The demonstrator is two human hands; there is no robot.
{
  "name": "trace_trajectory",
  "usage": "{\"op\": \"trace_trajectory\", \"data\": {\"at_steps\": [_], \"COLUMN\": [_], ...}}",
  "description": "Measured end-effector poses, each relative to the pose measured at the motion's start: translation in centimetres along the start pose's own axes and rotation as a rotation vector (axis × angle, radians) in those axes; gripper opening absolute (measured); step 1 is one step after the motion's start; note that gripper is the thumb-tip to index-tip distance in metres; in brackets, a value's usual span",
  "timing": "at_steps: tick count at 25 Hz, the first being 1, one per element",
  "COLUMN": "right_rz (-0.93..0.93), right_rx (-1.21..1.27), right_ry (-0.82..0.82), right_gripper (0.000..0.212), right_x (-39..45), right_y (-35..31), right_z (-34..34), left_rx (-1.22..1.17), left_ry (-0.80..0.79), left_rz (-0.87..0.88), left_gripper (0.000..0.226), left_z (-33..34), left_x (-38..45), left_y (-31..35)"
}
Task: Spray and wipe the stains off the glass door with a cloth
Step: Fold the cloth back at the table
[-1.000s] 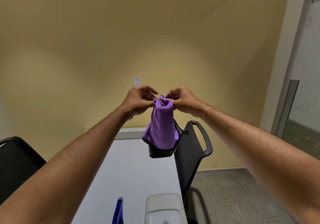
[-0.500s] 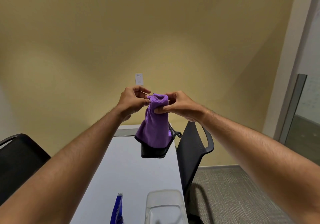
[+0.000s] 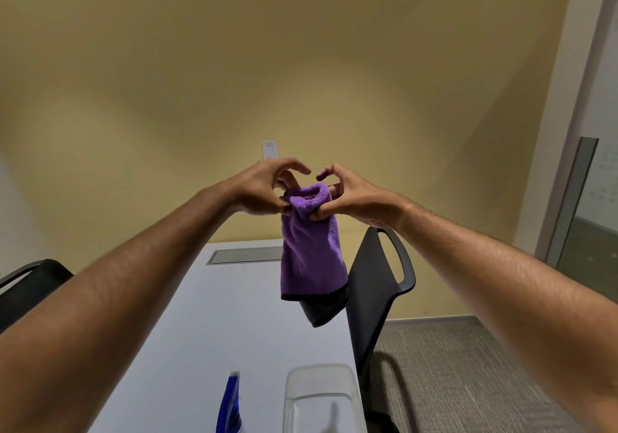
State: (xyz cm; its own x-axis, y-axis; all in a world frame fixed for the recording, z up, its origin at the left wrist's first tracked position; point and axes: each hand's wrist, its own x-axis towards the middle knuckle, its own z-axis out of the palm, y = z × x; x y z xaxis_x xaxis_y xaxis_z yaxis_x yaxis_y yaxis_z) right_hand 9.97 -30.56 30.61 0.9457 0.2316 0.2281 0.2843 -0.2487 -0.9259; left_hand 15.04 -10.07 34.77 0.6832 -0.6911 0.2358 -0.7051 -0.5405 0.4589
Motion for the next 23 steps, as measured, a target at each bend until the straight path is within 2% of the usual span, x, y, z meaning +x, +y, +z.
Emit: {"op": "trace_trajectory", "data": {"at_steps": [5, 9, 15, 19, 23], "right_rz": [0.028, 0.056, 0.048, 0.046, 0.051], "right_rx": [0.012, -0.148, -0.230, -0.247, -0.335], "right_ry": [0.036, 0.069, 0.090, 0.101, 0.171], "right_gripper": [0.065, 0.051, 0.039, 0.036, 0.024], "right_x": [-1.5, -2.8, -3.4, -3.1, -2.7], "right_y": [1.3, 3.1, 3.7, 3.9, 4.1], "right_z": [-1.1, -1.2, -1.0, -0.8, -0.9], "left_rx": [-0.064, -0.195, -0.332, -0.407, -0.430], "left_ry": [0.143, 0.277, 0.410, 0.434, 0.401], "left_rz": [-0.025, -0.077, -0.135, -0.132, -0.130], "left_gripper": [0.064, 0.059, 0.056, 0.052, 0.048], "left_z": [-0.1, -0.6, -0.4, -0.2, -0.1], "left_x": [-0.5, -0.8, -1.2, -1.4, -1.9], "left_y": [-0.3, -1.0, -1.9, -2.4, -3.0]}}
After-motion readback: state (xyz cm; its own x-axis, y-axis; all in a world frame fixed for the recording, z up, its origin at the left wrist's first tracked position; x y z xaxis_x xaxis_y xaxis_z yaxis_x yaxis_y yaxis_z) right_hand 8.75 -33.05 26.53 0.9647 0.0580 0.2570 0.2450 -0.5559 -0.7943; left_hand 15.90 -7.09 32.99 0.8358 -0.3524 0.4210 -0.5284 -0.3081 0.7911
